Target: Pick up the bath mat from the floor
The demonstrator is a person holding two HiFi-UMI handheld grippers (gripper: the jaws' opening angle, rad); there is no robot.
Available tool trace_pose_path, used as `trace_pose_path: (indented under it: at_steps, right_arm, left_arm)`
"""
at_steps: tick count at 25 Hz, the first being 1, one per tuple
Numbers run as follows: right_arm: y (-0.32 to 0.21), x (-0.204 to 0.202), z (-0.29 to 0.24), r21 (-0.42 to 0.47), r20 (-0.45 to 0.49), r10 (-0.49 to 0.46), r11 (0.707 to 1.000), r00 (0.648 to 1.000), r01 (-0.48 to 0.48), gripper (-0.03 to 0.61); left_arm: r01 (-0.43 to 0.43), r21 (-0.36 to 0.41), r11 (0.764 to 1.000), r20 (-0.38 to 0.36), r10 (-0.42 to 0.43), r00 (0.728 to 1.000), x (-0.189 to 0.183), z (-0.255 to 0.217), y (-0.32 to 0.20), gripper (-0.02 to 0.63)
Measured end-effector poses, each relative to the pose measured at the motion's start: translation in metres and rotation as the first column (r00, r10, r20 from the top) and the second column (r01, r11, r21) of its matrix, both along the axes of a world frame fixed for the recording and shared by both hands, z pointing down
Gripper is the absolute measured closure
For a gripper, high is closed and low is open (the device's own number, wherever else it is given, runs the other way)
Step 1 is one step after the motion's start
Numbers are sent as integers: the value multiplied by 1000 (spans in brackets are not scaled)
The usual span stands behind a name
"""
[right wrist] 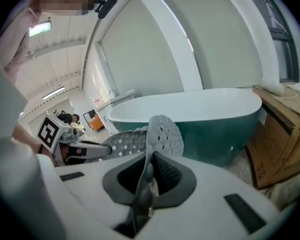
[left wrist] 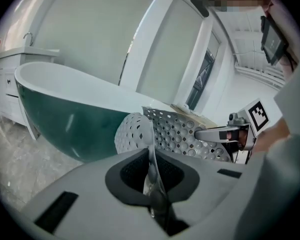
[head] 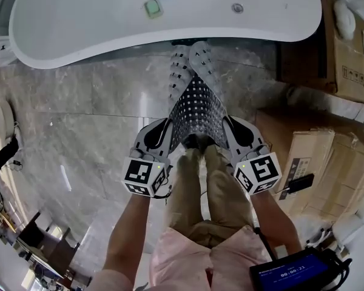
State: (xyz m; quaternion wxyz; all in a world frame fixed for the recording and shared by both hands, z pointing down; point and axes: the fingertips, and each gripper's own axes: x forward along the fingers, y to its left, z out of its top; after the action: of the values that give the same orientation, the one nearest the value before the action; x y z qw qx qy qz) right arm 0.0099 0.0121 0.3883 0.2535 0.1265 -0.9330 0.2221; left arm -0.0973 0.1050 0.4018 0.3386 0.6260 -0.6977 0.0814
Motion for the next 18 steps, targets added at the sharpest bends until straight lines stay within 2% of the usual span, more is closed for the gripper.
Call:
trace_pose_path:
  at_steps: [11, 18]
  right_arm:
    - [10, 20, -106, 16, 31, -3, 1000, 1000, 3, 551]
    - [8, 26, -169, 40, 91, -41, 998, 995, 38, 551]
  left_arm:
    - [-7, 43, 999, 14, 7, 1000, 20, -111, 13, 580]
    - [-15, 98, 995, 42, 11, 999, 23, -175, 20, 580]
